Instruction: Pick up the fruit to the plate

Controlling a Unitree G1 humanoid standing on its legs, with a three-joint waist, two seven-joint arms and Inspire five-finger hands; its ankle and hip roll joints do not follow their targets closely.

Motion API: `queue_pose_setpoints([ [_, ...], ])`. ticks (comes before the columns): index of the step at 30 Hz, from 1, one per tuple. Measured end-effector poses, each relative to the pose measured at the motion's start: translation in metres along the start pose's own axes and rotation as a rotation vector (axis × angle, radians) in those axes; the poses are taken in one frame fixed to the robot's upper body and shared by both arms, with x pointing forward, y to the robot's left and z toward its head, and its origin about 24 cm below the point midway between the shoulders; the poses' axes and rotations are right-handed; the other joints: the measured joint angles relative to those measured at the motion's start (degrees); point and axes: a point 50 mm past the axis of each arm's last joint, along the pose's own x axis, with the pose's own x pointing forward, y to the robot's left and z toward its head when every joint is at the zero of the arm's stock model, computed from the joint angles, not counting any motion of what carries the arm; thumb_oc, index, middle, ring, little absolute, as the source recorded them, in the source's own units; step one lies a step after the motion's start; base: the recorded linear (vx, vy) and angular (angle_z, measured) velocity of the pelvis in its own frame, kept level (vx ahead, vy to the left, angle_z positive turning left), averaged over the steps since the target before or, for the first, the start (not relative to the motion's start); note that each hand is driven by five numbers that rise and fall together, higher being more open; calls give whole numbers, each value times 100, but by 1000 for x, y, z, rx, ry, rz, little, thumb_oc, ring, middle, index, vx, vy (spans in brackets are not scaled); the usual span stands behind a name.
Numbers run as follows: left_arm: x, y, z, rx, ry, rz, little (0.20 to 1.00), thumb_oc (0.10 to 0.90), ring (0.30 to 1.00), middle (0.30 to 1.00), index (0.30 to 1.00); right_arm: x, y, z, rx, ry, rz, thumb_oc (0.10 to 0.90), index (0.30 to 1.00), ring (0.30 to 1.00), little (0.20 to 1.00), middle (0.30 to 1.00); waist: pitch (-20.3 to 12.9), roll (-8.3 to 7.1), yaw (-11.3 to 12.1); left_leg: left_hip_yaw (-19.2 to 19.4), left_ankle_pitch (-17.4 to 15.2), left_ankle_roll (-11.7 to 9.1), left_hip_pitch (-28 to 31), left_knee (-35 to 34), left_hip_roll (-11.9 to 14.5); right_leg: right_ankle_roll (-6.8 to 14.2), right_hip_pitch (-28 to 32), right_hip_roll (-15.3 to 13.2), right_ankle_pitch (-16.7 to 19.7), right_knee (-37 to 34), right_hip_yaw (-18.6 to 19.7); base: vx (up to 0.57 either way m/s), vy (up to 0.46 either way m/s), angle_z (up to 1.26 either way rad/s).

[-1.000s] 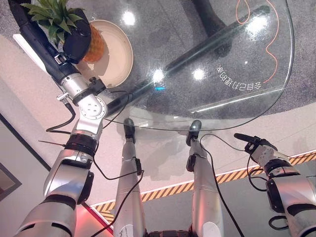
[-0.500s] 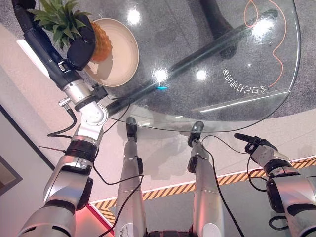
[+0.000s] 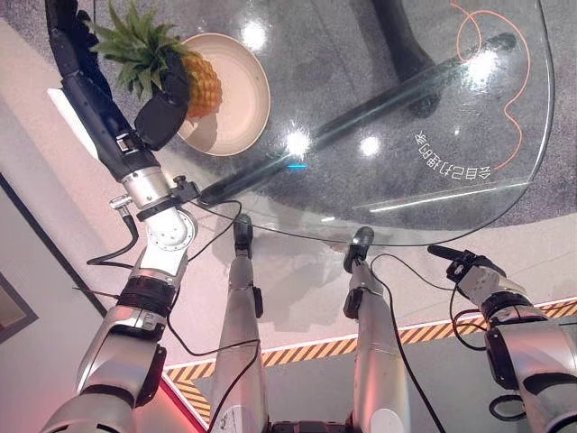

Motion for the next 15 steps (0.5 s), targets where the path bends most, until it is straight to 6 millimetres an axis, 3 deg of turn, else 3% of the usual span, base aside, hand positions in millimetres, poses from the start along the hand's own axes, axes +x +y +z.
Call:
queue_pose_setpoints([
  [15,-8,-3,15,-142,-6,-90,900,800,900,900,900,2,-5,-6,24,19,-12,800,900,900,900,900,0,1,83,-16,3,4,17,11,-14,2,38,-15,-1,0,-16,0,0,0],
])
